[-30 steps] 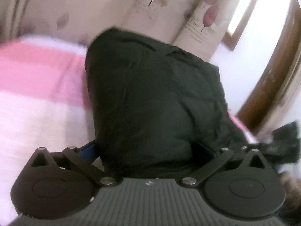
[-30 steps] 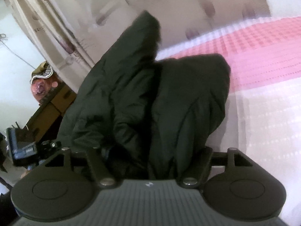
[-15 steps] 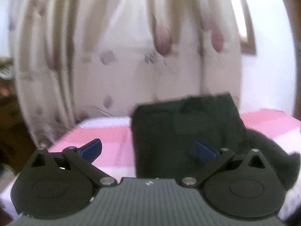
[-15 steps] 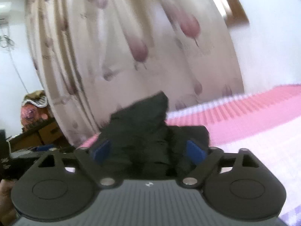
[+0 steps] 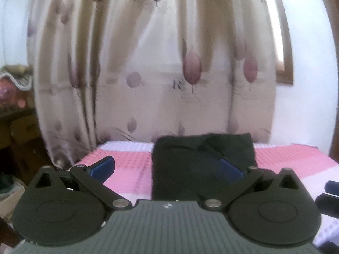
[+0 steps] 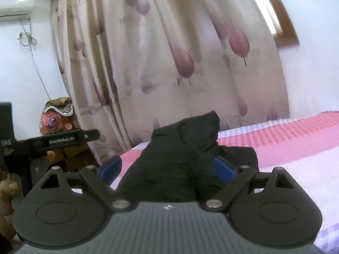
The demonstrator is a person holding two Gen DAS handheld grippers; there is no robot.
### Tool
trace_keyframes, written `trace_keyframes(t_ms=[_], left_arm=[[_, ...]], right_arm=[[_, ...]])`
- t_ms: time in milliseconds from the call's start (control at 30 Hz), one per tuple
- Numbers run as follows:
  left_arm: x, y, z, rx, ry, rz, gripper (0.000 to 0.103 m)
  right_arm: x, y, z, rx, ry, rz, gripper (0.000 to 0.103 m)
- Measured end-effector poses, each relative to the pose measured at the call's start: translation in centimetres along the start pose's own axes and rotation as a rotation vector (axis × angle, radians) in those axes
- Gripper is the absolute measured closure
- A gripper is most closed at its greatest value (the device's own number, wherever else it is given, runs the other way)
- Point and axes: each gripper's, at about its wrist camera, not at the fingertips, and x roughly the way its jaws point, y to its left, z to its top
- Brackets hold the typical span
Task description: Fold large clothes
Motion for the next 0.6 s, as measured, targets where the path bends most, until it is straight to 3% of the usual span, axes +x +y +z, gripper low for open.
trace_keyframes(t_ms=[133, 400, 600], left_arm=[[-0.1, 0.0, -0.4, -0.02, 0.011, -0.028, 0.0], [0.4, -0.6, -1.5, -0.01, 0.037, -0.048, 0.0], [0.7, -0.9, -2.3, -0.002, 0.053, -0.056, 0.0]], right_arm=[[-0.6, 1.2, 0.2, -0.05, -0.016, -0.032, 0.006], [-0.2, 3.1, -0.3, -0.199, -0.02, -0.176, 0.005], [0.5, 3.0, -0.6, -0.219, 0.001, -0.223, 0.004]])
